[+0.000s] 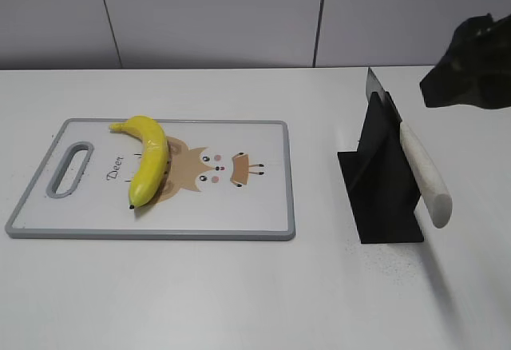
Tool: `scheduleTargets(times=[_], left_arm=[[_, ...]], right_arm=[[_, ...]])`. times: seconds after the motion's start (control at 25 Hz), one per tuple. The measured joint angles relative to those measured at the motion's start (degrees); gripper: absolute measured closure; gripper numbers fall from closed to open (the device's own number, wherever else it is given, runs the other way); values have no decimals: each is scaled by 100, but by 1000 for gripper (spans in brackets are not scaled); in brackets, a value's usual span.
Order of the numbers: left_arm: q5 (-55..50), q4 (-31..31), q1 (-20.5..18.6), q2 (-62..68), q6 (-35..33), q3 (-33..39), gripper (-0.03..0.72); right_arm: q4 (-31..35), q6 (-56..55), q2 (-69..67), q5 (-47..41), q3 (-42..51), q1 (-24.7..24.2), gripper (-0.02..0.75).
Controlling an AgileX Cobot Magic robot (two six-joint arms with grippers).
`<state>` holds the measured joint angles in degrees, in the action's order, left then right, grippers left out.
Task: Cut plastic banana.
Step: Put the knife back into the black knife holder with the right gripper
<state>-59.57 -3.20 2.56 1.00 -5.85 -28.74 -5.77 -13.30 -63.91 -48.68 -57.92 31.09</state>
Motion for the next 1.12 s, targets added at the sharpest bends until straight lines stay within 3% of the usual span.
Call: scheduleTargets(times=[0.36,0.8,1.12], left_arm=[[0,0,0,0,0,0,104],[0,0,0,0,0,0,104],[0,0,0,0,0,0,104]], right_arm=[[541,1330,1473,-31,1259,0,171],[577,1449,3902,-67,2972,0,180],[577,1454,5150,-182,3202,6,181]])
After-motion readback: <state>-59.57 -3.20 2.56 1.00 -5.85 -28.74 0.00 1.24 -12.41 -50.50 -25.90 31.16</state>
